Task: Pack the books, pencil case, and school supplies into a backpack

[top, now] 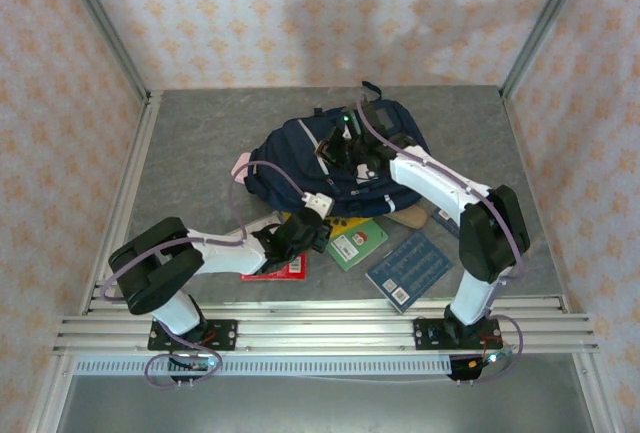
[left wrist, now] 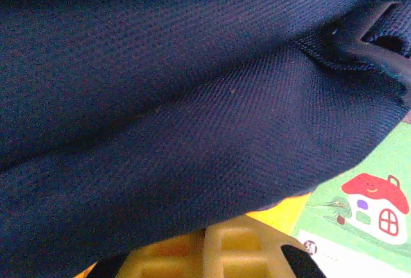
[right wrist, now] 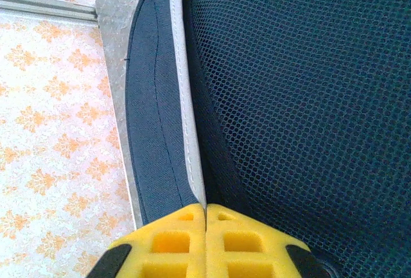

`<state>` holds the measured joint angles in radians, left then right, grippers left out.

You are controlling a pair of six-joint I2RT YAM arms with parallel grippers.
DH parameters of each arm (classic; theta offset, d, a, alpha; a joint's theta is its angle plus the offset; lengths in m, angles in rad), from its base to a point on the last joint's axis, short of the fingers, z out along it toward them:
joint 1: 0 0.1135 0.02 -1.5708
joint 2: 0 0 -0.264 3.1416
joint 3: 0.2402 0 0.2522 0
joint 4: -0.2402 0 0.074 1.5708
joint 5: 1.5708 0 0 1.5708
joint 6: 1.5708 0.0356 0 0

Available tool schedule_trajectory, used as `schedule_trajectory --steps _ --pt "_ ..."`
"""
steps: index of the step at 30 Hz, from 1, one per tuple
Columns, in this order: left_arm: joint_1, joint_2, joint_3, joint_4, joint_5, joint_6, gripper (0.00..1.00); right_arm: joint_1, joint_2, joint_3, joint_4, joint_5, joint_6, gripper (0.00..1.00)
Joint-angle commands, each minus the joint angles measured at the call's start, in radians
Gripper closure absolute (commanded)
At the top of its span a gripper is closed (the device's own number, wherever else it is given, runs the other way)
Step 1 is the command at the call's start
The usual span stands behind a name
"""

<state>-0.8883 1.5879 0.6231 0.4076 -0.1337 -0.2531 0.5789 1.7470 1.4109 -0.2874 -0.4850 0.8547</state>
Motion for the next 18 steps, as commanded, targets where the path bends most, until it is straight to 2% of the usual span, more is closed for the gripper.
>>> schedule_trajectory --steps 1,4,10,15,18 --pt "0.008 -0.038 -0.023 0.003 0.009 -0.018 1.00 -0.005 -0.057 -0.003 0.031 0.029 -0.026 1.00" --pt "0.009 -0.043 -0.025 0.016 0.072 -0.021 0.98 -0.006 -0.058 -0.006 0.034 0.025 -0.026 1.00" --pt "0.008 -0.043 -0.027 0.073 0.231 -0.018 0.74 -0.005 -0.065 -0.001 0.028 0.015 -0.032 1.00" --pt "0.008 -0.015 -0.007 0.080 0.246 -0.010 0.62 -0.005 -0.070 0.003 0.027 0.005 -0.029 1.00" --pt "0.009 0.017 0.032 0.057 0.230 -0.011 0.61 -0.005 -0.075 0.002 0.031 -0.004 -0.022 1.00"
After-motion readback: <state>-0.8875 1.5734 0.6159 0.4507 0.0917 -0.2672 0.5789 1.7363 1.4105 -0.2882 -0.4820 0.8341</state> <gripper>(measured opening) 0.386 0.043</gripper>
